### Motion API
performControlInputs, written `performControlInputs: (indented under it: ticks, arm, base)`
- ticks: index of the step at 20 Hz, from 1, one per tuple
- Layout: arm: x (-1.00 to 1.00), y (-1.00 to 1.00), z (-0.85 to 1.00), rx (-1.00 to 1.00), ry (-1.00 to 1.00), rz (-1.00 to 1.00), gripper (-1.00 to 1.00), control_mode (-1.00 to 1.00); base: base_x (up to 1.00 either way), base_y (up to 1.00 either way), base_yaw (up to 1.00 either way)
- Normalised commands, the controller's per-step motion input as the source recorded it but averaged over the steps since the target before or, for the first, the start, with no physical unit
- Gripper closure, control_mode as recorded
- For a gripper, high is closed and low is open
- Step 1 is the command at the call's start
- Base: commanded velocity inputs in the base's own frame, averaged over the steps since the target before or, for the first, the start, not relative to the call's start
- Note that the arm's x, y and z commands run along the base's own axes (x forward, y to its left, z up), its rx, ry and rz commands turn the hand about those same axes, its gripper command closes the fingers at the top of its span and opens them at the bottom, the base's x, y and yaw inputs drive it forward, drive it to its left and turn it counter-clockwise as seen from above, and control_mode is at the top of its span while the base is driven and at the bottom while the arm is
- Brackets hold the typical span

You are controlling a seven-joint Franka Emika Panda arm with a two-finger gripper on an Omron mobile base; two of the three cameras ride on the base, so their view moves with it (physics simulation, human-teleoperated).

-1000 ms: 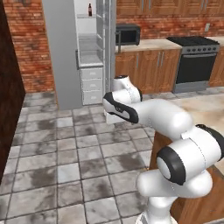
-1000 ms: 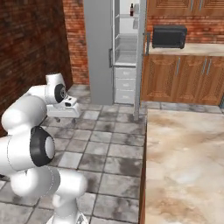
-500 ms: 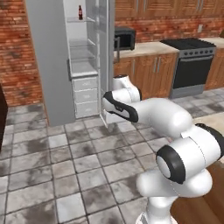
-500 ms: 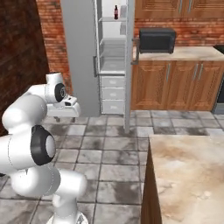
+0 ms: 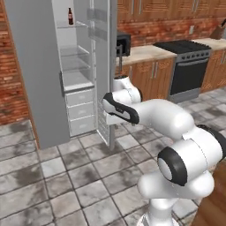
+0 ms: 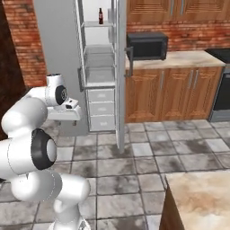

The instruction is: Open the fridge, grab two sodas, and place both sodas inside the bowl with ice on the dining counter.

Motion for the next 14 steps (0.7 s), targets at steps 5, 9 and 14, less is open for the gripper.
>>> performControlInputs:
  ticks: [5, 9, 14]
  arm:
    - [0.00, 0.00, 0.00, 0.00, 0.00, 0.00, -1.00, 1.00]
    - [0.00, 0.00, 0.00, 0.00, 0.00, 0.00, -1.00, 1.00]
    - [0.00, 0.00, 0.00, 0.00, 0.00, 0.00, -1.00, 1.00]
  base:
    - [1.00, 0.67, -0.28]
    - [0.99, 0.66, -0.24]
    - [0.92, 0.48, -0.17]
